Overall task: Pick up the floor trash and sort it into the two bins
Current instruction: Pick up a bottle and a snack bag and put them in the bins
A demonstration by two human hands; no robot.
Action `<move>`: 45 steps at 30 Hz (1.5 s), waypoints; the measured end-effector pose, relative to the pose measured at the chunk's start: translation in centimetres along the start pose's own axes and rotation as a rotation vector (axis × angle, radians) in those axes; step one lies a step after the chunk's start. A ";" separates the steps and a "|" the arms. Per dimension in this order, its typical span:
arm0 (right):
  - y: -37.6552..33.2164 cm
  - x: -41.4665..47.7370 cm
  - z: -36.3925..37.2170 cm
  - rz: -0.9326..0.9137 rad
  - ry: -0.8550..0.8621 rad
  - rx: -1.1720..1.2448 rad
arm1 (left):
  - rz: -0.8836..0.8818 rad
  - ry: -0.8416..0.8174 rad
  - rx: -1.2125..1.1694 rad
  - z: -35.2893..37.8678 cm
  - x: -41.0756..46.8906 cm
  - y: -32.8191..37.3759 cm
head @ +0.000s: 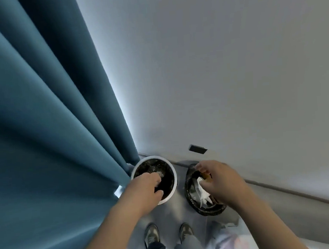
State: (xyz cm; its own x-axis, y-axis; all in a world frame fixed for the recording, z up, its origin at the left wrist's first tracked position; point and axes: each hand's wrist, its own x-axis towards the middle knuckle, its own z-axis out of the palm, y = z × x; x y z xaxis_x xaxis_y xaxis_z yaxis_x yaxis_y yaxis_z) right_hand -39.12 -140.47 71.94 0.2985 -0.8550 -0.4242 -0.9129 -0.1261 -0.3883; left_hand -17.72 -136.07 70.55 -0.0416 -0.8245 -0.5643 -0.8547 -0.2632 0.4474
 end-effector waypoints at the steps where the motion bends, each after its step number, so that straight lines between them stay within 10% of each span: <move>1: -1.2 -0.1 -0.8 -0.032 -0.017 -0.010 | -0.024 0.016 -0.011 -0.8 -1.0 -0.2; 18: -15.1 2.4 -8.3 -0.749 -0.182 -0.230 | -0.410 0.541 -0.349 -5.4 -12.7 0.4; 45: -32.8 -23.3 9.4 -1.644 -0.620 -0.653 | -1.198 1.006 -0.670 13.0 -43.4 -2.6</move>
State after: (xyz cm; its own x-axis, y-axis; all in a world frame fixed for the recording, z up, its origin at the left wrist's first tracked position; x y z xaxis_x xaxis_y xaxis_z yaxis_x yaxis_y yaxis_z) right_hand -13.48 -111.70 86.89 0.7836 0.5658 -0.2565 0.4500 -0.8016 -0.3937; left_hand -20.42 -93.14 84.88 0.9607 0.0794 -0.2660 0.2012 -0.8595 0.4699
